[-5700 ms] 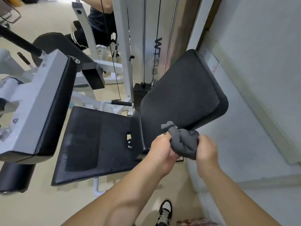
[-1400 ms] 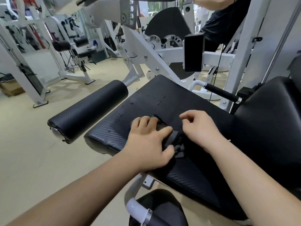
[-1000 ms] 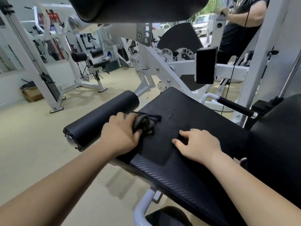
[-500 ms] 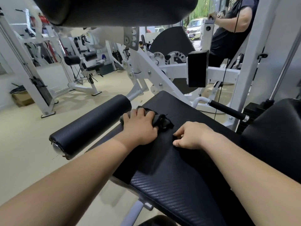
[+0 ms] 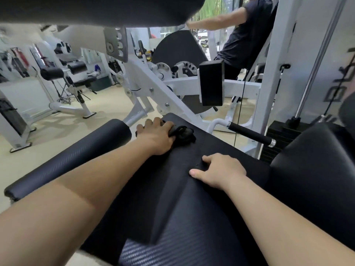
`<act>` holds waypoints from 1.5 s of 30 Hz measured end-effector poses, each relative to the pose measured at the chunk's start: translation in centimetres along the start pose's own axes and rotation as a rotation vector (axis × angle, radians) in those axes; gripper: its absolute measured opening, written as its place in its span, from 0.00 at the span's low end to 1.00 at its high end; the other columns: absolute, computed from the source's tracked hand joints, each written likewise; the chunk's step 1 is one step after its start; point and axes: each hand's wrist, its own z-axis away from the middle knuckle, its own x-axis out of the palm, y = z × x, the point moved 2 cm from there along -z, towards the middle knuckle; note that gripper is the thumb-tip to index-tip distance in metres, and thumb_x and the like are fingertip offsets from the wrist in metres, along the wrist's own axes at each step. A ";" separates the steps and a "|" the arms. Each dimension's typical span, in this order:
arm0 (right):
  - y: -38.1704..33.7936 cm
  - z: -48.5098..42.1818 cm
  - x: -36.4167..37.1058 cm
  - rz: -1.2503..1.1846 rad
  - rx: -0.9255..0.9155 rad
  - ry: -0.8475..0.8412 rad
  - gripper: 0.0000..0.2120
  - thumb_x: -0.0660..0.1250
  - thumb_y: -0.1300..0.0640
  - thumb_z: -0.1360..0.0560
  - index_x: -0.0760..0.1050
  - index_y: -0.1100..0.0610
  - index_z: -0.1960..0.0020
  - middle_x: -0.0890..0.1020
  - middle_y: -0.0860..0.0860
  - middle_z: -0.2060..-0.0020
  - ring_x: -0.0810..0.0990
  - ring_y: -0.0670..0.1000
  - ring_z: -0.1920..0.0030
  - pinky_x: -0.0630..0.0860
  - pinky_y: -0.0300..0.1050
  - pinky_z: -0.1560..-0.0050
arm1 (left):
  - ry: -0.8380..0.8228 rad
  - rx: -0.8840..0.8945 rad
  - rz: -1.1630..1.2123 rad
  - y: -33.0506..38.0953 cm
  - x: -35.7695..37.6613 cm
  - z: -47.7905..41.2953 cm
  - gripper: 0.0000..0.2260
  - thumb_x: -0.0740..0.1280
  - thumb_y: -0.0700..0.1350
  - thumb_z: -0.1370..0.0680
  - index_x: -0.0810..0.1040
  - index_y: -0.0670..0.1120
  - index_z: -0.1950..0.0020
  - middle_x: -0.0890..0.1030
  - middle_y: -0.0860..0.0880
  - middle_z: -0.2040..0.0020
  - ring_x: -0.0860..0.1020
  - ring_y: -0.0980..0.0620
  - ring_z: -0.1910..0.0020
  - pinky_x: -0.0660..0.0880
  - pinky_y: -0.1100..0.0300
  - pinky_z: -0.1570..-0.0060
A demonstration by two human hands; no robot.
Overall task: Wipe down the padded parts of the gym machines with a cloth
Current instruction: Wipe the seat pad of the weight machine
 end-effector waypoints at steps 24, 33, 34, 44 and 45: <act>1.4 0.0 -0.5 0.061 0.010 -0.031 0.38 0.67 0.28 0.29 0.62 0.37 0.22 0.73 0.46 0.26 0.71 0.56 0.26 0.74 0.53 0.33 | -0.081 0.258 -0.076 8.3 2.0 -3.4 0.24 0.55 0.61 0.18 0.61 0.56 0.22 0.65 0.43 0.27 0.61 0.39 0.27 0.57 0.36 0.31; 0.0 9.1 1.4 0.162 0.055 0.030 0.18 0.66 0.49 0.20 0.71 0.53 0.32 0.70 0.54 0.35 0.72 0.58 0.34 0.69 0.52 0.51 | -0.119 0.499 -0.022 8.1 1.6 6.1 0.23 0.59 0.59 0.20 0.63 0.62 0.25 0.68 0.48 0.30 0.65 0.42 0.30 0.59 0.40 0.29; 0.3 10.1 1.4 0.160 0.057 0.038 0.18 0.66 0.48 0.20 0.71 0.52 0.32 0.70 0.54 0.35 0.72 0.58 0.35 0.68 0.51 0.51 | -0.132 0.542 -0.022 7.5 1.3 8.4 0.23 0.58 0.59 0.21 0.63 0.62 0.26 0.68 0.49 0.31 0.65 0.43 0.31 0.59 0.41 0.29; 3.1 12.3 2.8 0.034 0.058 0.032 0.25 0.67 0.35 0.23 0.76 0.45 0.30 0.76 0.47 0.34 0.76 0.53 0.33 0.71 0.51 0.36 | -0.160 0.467 -0.108 11.6 1.8 3.3 0.25 0.58 0.55 0.19 0.59 0.58 0.21 0.63 0.45 0.23 0.61 0.39 0.26 0.59 0.37 0.29; 3.2 12.3 3.1 0.039 0.049 0.037 0.25 0.66 0.35 0.23 0.75 0.45 0.29 0.75 0.47 0.34 0.75 0.53 0.33 0.71 0.51 0.36 | -0.174 0.448 -0.112 13.0 2.0 2.1 0.25 0.59 0.54 0.19 0.59 0.58 0.21 0.62 0.44 0.23 0.60 0.39 0.25 0.58 0.36 0.29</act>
